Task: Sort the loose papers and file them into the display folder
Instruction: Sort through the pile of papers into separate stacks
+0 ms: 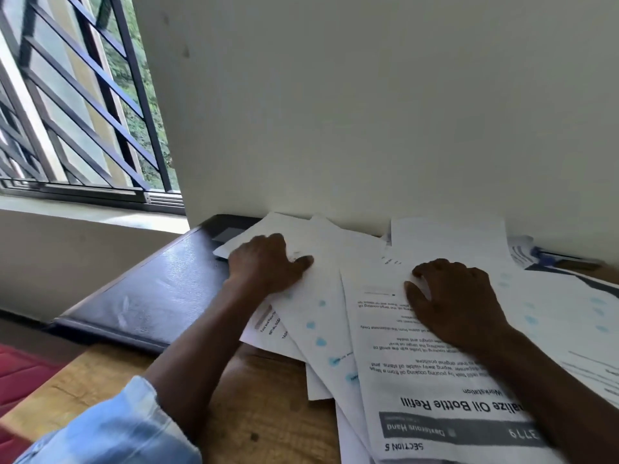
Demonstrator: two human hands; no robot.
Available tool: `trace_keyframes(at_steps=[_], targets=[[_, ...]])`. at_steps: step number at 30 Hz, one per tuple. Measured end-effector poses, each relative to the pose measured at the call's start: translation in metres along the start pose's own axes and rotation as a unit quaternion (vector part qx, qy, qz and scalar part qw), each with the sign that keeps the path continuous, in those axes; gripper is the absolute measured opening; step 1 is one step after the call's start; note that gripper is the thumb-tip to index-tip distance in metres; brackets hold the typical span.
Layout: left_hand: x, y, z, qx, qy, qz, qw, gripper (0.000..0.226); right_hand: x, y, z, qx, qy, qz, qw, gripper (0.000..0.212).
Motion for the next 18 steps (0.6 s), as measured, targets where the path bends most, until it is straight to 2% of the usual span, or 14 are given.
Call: trace_keyframes(at_steps=[3,7,11,12,13,14,16,17,18], targets=[[0.012,0.018,0.007,-0.025,0.044,-0.078,0.996,0.057,-0.002,-0.012,0.001,0.006,-0.003,-0.019,1.000,0.043],[0.013,0.018,0.010,-0.027,0.054,-0.163,0.985,0.034,-0.010,-0.026,0.005,0.021,-0.006,-0.094,0.995,0.041],[0.013,0.006,0.004,0.023,0.118,-0.191,0.974,0.044,-0.018,-0.050,0.005,0.070,-0.002,-0.201,0.977,0.032],[0.015,0.001,-0.001,0.033,0.137,-0.168,0.976,0.061,-0.021,-0.056,0.004,0.086,0.003,-0.213,0.973,0.030],[0.012,-0.003,-0.005,0.045,0.122,-0.133,0.983,0.081,-0.022,-0.061,0.003,0.100,0.013,-0.226,0.969,0.030],[0.005,-0.009,-0.008,0.057,0.072,-0.091,0.992,0.092,-0.023,-0.065,0.002,0.110,0.021,-0.236,0.965,0.032],[-0.022,-0.029,-0.018,0.105,-0.083,-0.051,0.990,0.087,-0.026,-0.069,0.006,0.106,0.012,-0.227,0.968,0.034],[-0.031,-0.041,-0.026,0.135,-0.135,-0.059,0.980,0.080,-0.028,-0.068,0.008,0.086,-0.019,-0.179,0.980,0.033],[-0.030,-0.051,-0.030,0.155,-0.132,-0.073,0.976,0.077,-0.033,-0.063,0.010,0.049,-0.061,-0.090,0.993,0.030]])
Point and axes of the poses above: each hand's wrist, its own z-axis towards the middle knuckle, its own x-axis out of the palm, y = z × x, the point moved 7 cm from there along z, towards the middle knuckle, and after that the axes turned 6 degrees about -y, right-handed, at the moved point
